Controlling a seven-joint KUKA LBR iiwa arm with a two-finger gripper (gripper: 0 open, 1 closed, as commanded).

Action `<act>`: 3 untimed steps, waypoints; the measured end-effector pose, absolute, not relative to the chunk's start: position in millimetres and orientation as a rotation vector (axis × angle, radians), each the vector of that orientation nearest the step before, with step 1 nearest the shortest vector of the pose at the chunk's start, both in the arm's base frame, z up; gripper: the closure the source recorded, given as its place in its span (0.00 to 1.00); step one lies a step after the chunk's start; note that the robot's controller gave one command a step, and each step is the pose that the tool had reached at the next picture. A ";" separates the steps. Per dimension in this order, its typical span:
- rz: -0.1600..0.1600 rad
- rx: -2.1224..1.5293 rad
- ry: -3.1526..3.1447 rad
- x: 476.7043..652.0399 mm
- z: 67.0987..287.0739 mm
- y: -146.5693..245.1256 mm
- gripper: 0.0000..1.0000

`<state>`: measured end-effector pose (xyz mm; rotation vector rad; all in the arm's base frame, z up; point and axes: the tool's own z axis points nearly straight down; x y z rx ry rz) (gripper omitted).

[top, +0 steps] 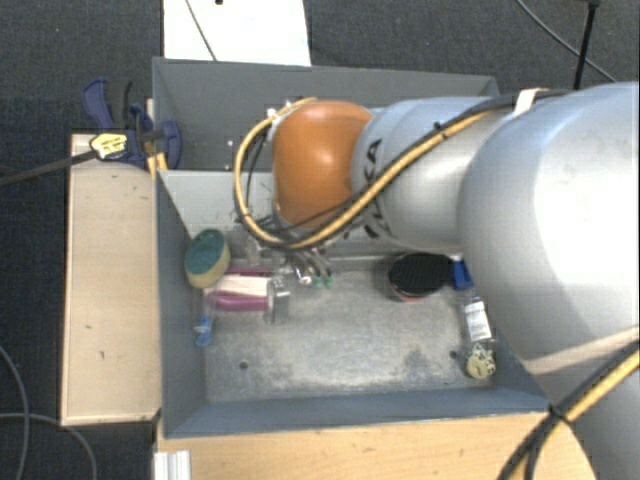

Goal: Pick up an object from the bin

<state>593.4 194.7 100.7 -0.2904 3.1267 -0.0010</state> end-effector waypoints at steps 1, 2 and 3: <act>0.004 -0.119 3.134 591.9 71.5 196.1 0.00; 0.006 -0.117 3.130 593.2 73.0 196.3 0.00; 0.008 -0.115 3.128 594.0 74.9 196.8 1.00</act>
Offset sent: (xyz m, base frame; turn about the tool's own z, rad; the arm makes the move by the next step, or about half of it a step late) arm -0.0034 0.0009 -0.0307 0.1090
